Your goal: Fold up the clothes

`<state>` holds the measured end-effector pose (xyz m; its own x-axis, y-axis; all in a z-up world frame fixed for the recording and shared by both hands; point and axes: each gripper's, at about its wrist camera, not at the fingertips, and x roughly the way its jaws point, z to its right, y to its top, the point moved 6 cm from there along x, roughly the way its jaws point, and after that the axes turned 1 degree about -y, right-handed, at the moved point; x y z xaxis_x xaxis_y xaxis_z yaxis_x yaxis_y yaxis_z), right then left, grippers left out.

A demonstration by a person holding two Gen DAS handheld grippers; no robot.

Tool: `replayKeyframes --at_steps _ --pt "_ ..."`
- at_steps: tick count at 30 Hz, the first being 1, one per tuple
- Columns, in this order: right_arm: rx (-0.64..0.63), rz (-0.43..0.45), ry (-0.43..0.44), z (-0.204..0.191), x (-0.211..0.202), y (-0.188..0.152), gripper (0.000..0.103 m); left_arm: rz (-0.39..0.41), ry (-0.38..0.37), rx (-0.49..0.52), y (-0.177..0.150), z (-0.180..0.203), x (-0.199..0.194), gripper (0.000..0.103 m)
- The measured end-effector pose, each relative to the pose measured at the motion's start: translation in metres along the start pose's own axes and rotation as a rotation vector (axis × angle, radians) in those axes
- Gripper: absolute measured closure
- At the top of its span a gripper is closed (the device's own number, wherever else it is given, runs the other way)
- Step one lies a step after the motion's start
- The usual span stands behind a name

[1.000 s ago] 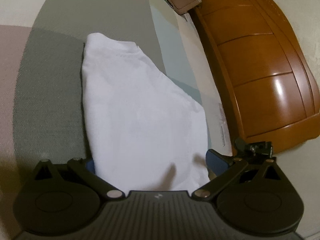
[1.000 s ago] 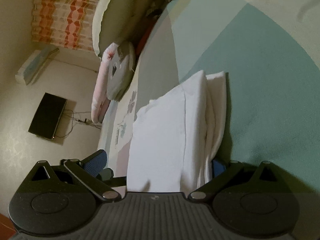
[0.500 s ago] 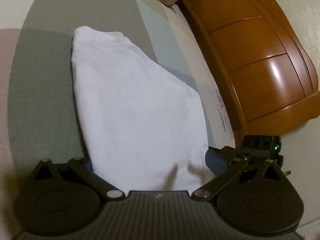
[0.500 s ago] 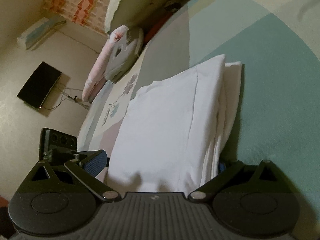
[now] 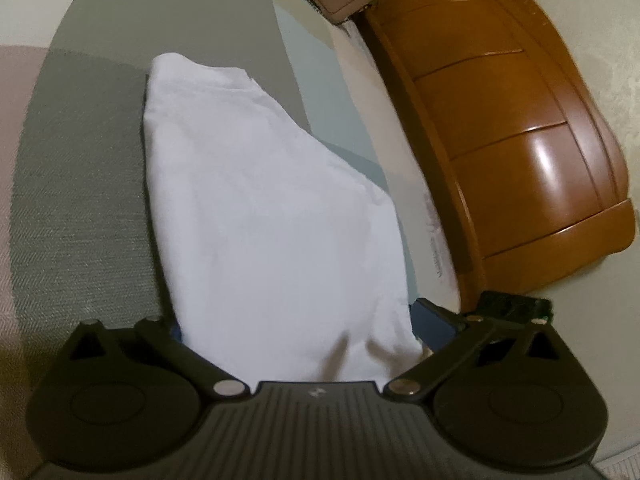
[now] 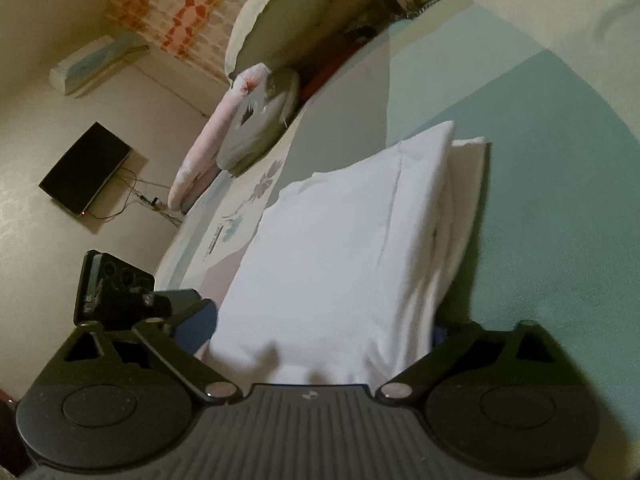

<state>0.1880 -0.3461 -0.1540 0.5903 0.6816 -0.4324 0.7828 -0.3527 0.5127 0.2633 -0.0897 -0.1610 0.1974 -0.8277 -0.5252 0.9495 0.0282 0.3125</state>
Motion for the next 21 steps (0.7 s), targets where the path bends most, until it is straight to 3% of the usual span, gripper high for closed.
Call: replayKeyframes --at_steps 2,6,13,15,16,17,21 --pt "-0.001 0.009 -0.016 0.005 -0.004 -0.001 0.023 0.008 0.006 0.009 0.000 0.002 0.002 0.003" --pt "0.018 0.025 -0.036 0.015 -0.007 -0.001 0.039 0.024 0.017 0.026 0.000 0.006 0.005 0.003" --pt "-0.003 0.061 -0.067 0.011 -0.004 -0.005 0.039 0.052 0.037 0.057 0.000 0.012 0.012 0.007" --pt "0.013 0.069 -0.075 0.009 -0.004 -0.004 0.036 0.047 0.039 0.028 0.001 0.015 0.013 0.007" --pt "0.019 0.069 -0.078 0.007 -0.003 -0.003 0.030 0.043 0.040 0.011 0.002 0.016 0.014 0.006" --pt "0.017 0.069 -0.081 0.003 -0.002 -0.003 0.026 0.042 0.029 0.000 0.002 0.016 0.012 0.006" --pt "-0.074 0.064 -0.109 -0.019 -0.002 0.000 0.025 0.054 -0.030 -0.008 0.006 0.028 0.008 0.006"
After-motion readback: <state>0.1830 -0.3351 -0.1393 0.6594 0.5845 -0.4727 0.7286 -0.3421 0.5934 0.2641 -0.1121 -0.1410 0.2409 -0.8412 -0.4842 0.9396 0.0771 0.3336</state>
